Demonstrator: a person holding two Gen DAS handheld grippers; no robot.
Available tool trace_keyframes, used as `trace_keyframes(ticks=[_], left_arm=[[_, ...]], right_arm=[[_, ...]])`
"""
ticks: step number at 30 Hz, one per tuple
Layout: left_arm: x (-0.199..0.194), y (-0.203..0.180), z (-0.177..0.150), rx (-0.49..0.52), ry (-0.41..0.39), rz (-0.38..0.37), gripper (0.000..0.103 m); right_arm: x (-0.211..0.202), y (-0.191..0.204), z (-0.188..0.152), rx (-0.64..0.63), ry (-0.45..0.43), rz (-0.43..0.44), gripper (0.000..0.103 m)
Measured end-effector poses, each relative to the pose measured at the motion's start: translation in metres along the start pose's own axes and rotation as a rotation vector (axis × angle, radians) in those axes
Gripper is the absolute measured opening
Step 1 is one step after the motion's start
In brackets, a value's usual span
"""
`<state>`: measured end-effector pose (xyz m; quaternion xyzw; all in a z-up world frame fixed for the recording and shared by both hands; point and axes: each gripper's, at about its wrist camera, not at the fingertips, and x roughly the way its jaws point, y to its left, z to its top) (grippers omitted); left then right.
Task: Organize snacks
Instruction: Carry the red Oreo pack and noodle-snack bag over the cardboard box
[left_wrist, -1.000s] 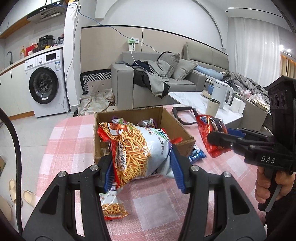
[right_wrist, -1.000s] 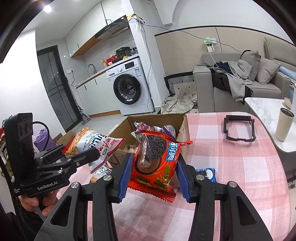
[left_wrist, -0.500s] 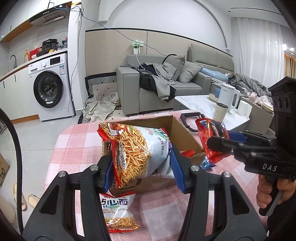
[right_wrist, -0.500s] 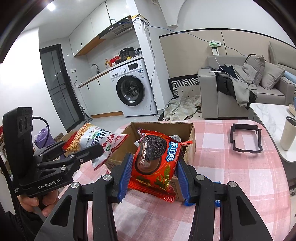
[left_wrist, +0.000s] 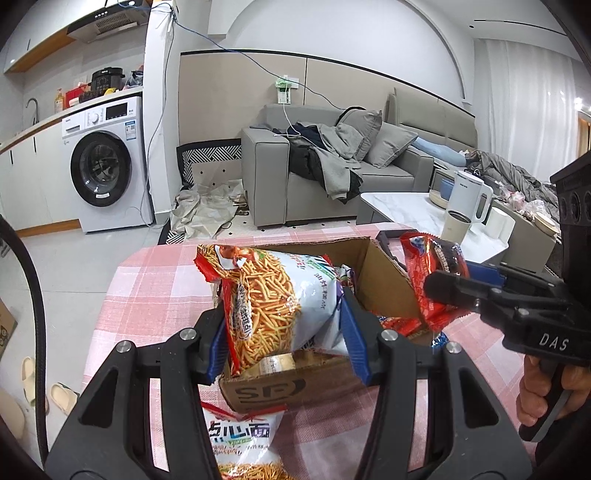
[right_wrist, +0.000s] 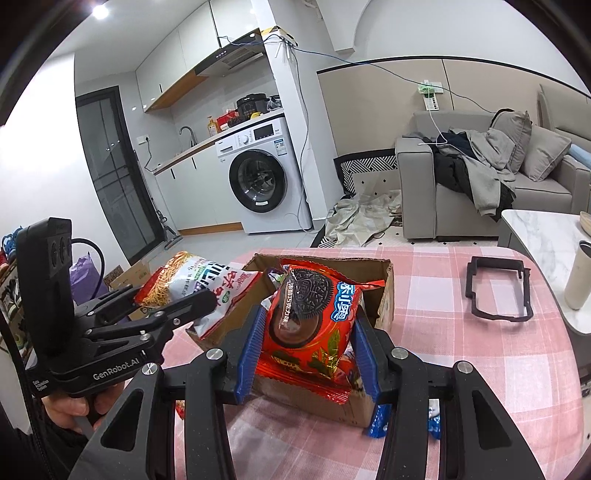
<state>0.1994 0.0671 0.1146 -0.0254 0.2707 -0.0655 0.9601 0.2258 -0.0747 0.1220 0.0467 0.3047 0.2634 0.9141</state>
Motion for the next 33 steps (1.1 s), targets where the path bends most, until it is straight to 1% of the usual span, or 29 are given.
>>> trace_keyframes(ticks=[8,13,17,25,33], left_arm=[[0.039,0.010,0.004,-0.014,0.020,0.018,0.050],[0.057,0.014,-0.002,-0.018,0.020,0.022,0.050],[0.070,0.012,-0.004,0.000,0.011,0.035,0.050],[0.085,0.014,-0.012,-0.005,-0.011,0.027,0.050],[0.088,0.023,-0.019,-0.019,-0.015,0.019,0.050]], right_arm=[[0.021,-0.005,0.002,0.003,0.016,-0.006,0.047],[0.030,-0.007,0.001,-0.001,0.019,-0.013,0.047],[0.039,-0.010,0.000,0.003,0.021,-0.014,0.047],[0.058,-0.011,-0.005,-0.002,0.035,-0.017,0.047],[0.065,-0.009,-0.007,-0.015,0.035,-0.016,0.047]])
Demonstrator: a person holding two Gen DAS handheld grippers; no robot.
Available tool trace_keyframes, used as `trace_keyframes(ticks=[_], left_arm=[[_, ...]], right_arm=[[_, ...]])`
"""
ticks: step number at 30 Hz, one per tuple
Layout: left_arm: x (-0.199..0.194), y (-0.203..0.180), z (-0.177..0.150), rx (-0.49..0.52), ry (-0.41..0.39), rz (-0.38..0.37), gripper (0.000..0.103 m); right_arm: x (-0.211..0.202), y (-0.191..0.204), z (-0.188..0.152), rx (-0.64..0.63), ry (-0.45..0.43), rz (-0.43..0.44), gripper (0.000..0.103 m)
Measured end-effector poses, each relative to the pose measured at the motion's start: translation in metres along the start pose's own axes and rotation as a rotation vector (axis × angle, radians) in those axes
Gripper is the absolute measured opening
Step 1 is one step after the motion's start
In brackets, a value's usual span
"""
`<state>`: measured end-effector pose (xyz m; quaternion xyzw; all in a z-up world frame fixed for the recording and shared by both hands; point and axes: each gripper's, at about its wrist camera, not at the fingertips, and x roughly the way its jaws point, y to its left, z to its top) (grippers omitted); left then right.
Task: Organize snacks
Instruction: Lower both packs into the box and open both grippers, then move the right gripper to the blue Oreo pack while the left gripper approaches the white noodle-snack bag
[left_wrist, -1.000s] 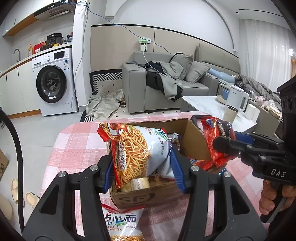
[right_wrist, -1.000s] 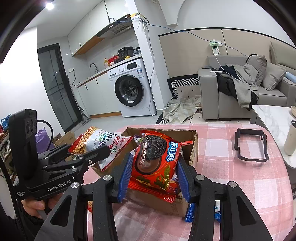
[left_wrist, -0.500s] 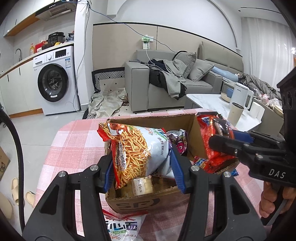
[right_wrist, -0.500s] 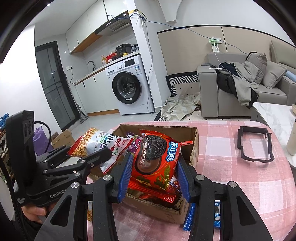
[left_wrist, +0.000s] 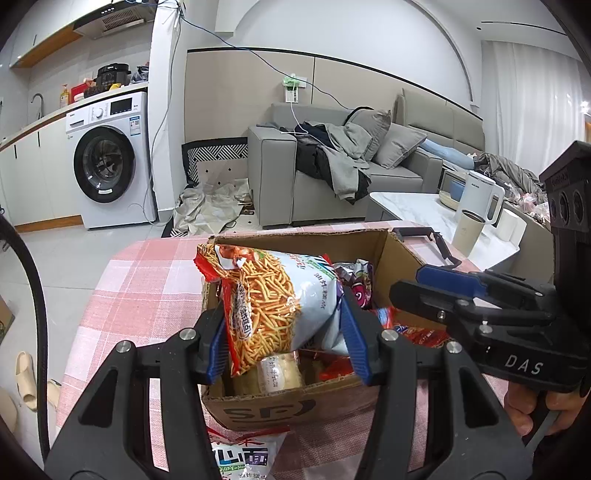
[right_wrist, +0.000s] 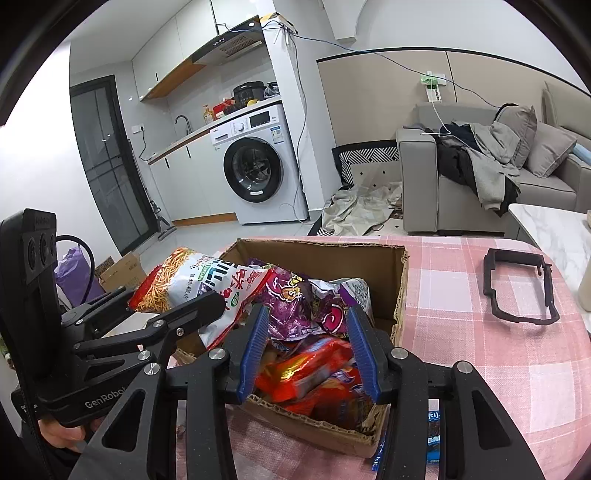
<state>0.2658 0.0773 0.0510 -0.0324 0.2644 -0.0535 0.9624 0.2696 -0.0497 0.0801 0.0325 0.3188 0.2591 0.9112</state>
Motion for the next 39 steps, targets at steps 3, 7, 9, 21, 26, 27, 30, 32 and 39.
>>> trace_keyframes(ticks=[3,7,9,21,26,27,30,32,39], left_arm=[[0.005,-0.001,-0.001,0.005,0.005,0.003,0.050],[0.007,-0.004,-0.003,0.017,0.012,0.002,0.050],[0.007,-0.005,-0.004,0.014,0.017,-0.002,0.050],[-0.006,-0.011,-0.004,0.041,0.006,-0.002,0.094],[-0.024,-0.009,-0.011,0.049,-0.006,0.014,0.102],[-0.028,-0.008,-0.014,0.050,-0.009,0.019,0.102],[-0.040,-0.004,-0.022,0.051,-0.008,0.042,0.102],[-0.046,0.000,-0.027,0.051,-0.002,0.056,0.102],[-0.068,0.022,-0.049,0.030,0.025,0.099,0.102]], right_arm=[[0.000,-0.001,0.000,-0.003,-0.001,-0.004,0.047],[-0.005,-0.004,0.000,0.001,-0.010,-0.013,0.048],[-0.011,-0.005,-0.001,-0.003,-0.018,-0.027,0.053],[-0.048,-0.035,-0.009,0.026,-0.052,-0.114,0.097],[-0.060,-0.054,-0.016,0.072,-0.030,-0.124,0.103],[-0.064,-0.058,-0.018,0.077,-0.037,-0.124,0.103],[-0.070,-0.064,-0.024,0.088,-0.038,-0.138,0.103],[-0.072,-0.069,-0.027,0.098,-0.032,-0.143,0.103],[-0.077,-0.077,-0.040,0.111,-0.022,-0.136,0.103]])
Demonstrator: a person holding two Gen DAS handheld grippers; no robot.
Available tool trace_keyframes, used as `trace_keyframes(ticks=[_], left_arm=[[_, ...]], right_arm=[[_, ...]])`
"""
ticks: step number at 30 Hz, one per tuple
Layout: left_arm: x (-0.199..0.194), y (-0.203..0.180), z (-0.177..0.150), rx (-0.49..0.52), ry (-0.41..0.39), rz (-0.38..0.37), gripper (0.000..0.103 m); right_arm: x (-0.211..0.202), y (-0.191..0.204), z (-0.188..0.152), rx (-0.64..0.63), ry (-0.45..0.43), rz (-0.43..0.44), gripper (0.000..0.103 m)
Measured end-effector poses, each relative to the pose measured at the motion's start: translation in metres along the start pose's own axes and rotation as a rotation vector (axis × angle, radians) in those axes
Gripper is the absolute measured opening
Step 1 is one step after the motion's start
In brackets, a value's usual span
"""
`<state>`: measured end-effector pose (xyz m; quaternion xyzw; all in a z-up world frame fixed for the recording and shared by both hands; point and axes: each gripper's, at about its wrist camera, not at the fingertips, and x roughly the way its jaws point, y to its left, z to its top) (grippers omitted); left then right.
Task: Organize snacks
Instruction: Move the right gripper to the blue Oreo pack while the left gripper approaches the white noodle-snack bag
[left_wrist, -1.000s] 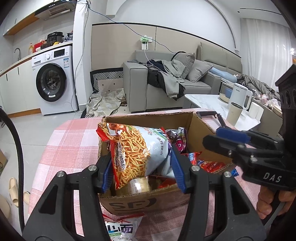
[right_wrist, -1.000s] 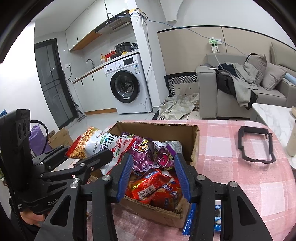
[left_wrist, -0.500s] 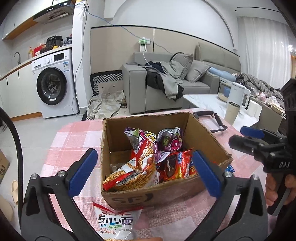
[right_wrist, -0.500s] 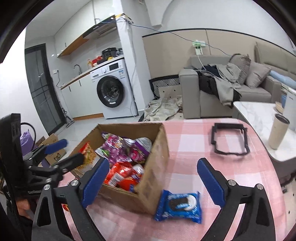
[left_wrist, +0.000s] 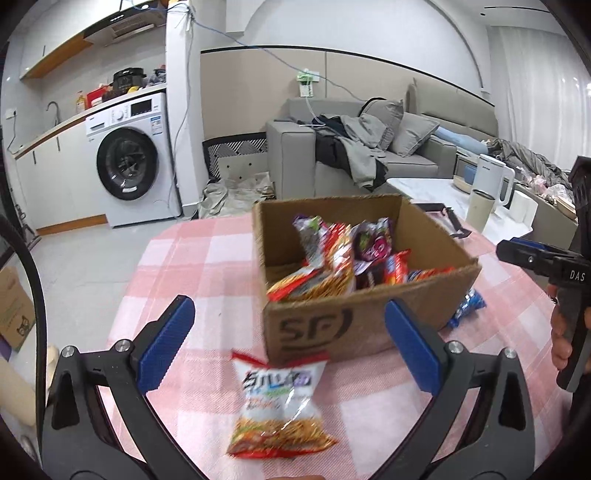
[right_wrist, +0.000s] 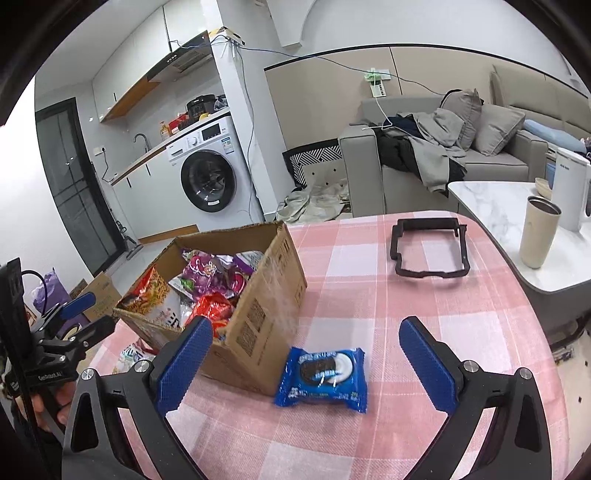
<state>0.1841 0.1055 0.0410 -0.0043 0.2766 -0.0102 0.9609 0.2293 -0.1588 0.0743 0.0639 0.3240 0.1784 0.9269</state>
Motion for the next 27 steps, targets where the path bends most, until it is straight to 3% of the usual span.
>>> trace_keyframes(ticks=[16,27], left_arm=[[0.010,0.012,-0.051,-0.016,0.087,0.036,0.102],[0.031,0.018,-0.060,-0.050,0.148,0.019,0.102]], right_arm=[[0.008,-0.010,-0.024,-0.033,-0.016,-0.060,0.103],[0.032,-0.024,-0.032,0.025,0.102,-0.122,0.103]])
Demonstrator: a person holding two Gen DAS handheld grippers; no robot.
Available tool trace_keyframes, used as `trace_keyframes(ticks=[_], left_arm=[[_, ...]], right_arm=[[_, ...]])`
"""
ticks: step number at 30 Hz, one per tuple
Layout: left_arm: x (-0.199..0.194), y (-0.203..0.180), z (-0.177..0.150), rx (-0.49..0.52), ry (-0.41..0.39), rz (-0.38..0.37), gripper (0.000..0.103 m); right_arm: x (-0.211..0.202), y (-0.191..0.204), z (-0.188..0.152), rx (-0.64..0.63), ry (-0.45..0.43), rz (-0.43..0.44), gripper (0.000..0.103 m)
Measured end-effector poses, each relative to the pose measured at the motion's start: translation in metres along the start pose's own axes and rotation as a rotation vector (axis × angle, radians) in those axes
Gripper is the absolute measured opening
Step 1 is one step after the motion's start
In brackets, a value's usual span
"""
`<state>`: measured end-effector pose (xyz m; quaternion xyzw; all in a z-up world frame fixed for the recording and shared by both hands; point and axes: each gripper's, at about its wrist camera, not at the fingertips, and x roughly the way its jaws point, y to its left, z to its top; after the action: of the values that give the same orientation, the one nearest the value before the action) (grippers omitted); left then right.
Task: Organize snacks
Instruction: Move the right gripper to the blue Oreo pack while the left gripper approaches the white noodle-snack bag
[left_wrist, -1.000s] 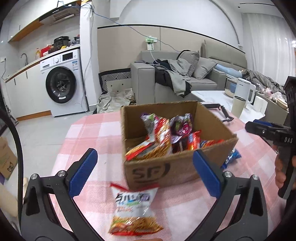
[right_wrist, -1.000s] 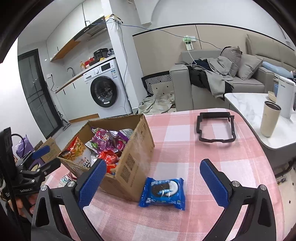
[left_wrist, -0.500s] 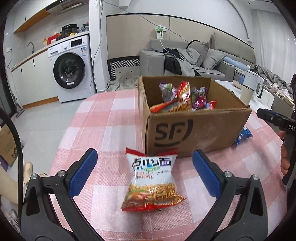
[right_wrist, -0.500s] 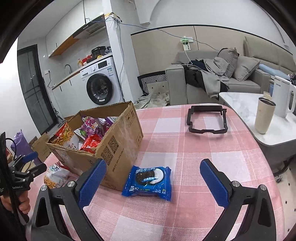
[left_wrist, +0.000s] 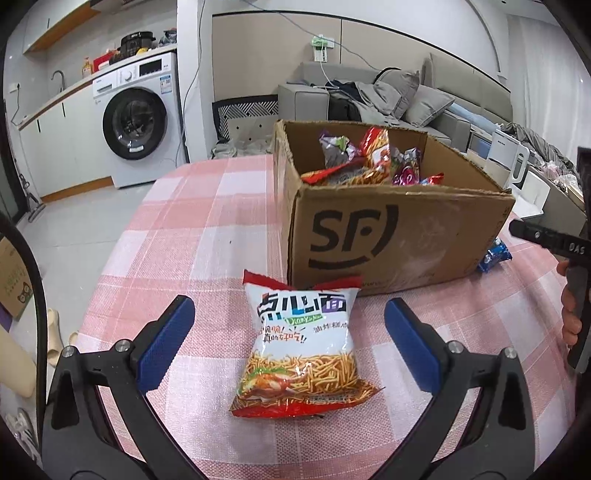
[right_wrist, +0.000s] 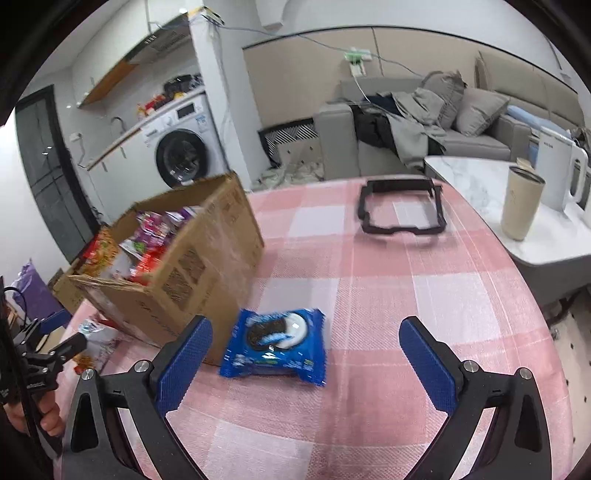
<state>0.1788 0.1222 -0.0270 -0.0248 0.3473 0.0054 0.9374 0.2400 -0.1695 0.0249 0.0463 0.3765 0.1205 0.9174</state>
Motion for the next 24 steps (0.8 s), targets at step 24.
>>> trace_keyframes(ticks=[24], left_arm=[[0.026,0.010,-0.001,-0.041,0.061,-0.004,0.102]], right_arm=[[0.047,0.006,-0.006,-0.001,0.183,0.032,0.102]])
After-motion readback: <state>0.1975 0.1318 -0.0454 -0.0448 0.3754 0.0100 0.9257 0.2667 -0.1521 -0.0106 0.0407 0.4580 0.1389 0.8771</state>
